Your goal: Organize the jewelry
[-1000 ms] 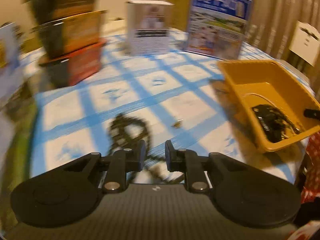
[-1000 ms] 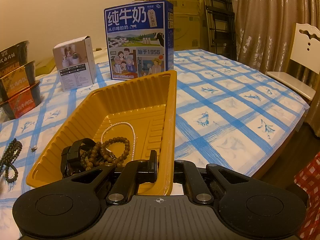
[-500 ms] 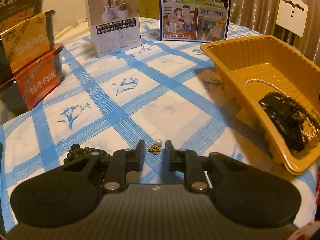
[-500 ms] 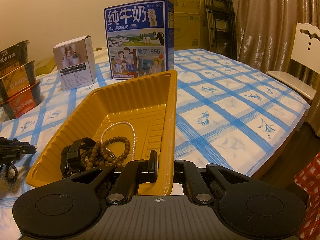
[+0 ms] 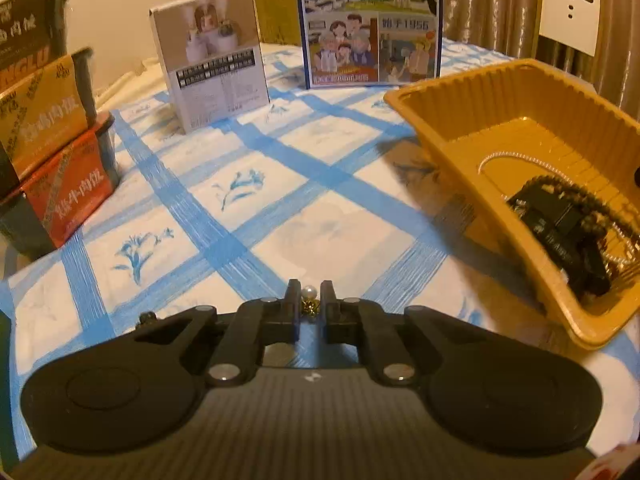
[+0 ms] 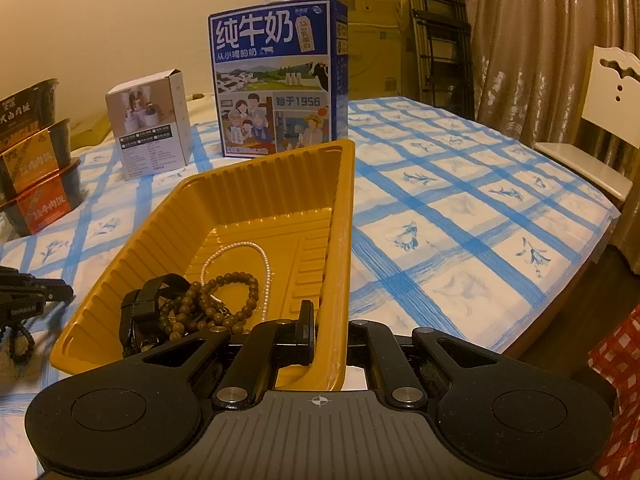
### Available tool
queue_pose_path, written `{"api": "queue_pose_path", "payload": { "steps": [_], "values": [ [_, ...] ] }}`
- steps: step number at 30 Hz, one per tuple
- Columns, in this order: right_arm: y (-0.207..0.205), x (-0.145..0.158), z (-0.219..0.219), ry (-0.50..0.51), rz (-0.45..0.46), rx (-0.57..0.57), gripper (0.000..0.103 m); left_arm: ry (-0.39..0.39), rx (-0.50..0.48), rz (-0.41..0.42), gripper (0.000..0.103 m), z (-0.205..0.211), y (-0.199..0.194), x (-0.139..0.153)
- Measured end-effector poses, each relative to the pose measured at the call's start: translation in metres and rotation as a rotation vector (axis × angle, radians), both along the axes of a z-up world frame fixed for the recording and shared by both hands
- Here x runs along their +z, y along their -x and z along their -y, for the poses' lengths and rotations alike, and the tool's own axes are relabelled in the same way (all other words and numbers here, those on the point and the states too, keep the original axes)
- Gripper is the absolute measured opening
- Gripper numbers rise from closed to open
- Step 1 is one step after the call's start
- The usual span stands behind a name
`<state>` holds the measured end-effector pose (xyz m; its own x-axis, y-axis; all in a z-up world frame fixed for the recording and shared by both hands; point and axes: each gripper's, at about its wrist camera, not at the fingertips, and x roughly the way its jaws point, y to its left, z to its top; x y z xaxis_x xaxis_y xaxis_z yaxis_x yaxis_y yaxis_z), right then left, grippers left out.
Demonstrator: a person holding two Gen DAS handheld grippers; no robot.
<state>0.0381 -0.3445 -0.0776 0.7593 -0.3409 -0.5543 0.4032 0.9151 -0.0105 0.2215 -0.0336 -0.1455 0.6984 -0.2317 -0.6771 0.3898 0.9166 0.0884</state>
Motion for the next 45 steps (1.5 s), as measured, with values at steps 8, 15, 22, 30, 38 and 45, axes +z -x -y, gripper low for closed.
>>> {"api": "queue_pose_path", "payload": {
  "steps": [8, 15, 22, 30, 38, 45],
  "values": [
    [-0.001, 0.0, -0.001, 0.0, -0.001, 0.0, 0.006, 0.038, -0.031, 0.055, 0.008, 0.007, 0.007, 0.028],
    [-0.001, -0.002, -0.001, 0.003, -0.001, 0.002, 0.006, 0.095, -0.101, 0.094, 0.008, 0.03, 0.013, 0.055],
    [-0.001, -0.001, -0.001, 0.002, -0.001, 0.002, 0.006, 0.2, -0.21, 0.074, 0.008, 0.072, 0.022, 0.071],
    [-0.001, 0.0, -0.001, -0.002, 0.001, 0.003, 0.006, 0.272, -0.308, 0.02, 0.008, 0.126, 0.031, 0.068],
    [-0.004, 0.005, -0.003, -0.004, 0.002, 0.001, 0.006, 0.263, -0.335, -0.038, 0.008, 0.155, 0.026, 0.053],
    [-0.004, 0.004, -0.002, -0.003, 0.002, 0.001, 0.006, 0.311, -0.281, -0.02, 0.027, 0.147, 0.027, 0.06]
  ]
}}
